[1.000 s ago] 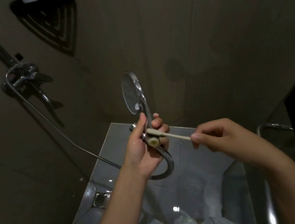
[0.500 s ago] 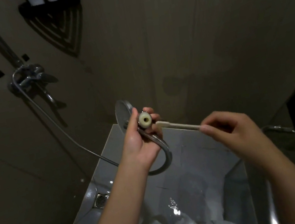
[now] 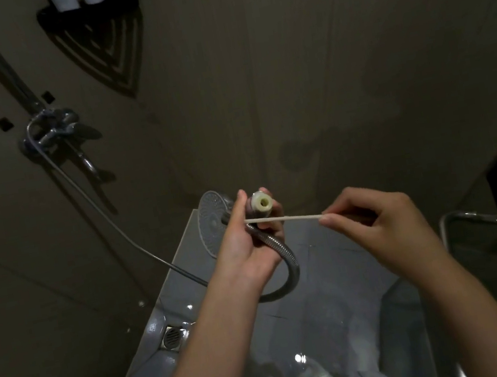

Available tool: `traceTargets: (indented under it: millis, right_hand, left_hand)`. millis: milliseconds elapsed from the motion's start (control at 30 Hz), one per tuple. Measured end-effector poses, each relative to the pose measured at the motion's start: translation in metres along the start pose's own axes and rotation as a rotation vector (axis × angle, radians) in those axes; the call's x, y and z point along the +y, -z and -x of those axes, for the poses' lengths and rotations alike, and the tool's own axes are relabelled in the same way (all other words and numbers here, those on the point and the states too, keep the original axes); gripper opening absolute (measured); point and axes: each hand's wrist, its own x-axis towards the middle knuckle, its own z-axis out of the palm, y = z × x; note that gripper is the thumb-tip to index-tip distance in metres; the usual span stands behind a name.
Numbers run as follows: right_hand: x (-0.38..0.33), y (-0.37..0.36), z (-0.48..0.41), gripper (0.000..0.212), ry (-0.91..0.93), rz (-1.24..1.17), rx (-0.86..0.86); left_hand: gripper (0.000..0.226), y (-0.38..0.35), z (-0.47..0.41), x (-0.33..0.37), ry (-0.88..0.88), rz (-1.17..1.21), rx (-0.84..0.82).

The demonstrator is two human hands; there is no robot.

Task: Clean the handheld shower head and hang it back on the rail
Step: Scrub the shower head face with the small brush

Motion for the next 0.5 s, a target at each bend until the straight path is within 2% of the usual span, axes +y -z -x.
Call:
traceTargets:
  millis: [200,333,433,500]
  right_hand:
    - [0.0,0.014,-0.002,0.038,-0.018,0.013,0.004]
    - [-0.01,0.01,-0.001,0.034,0.06,0.133,-0.011]
    - [-0.012,0.02,0.0,0.031,0.14,0.239,-0.001]
    - [-0.011,0.025,0.0,0.029,0.173,0.269,0.003]
  left_hand:
    - [0.028,0.0,0.002,0.0,-0.009,-0.056,0.051]
    - [0.034,0.002,0.005,0.005,0.01,-0.252,0.139]
    - [0.019,0.003,0.008,0.011,0.023,-0.372,0.13]
    - [0.018,0.001,0.008,0.013,-0.011,-0.419,0.113]
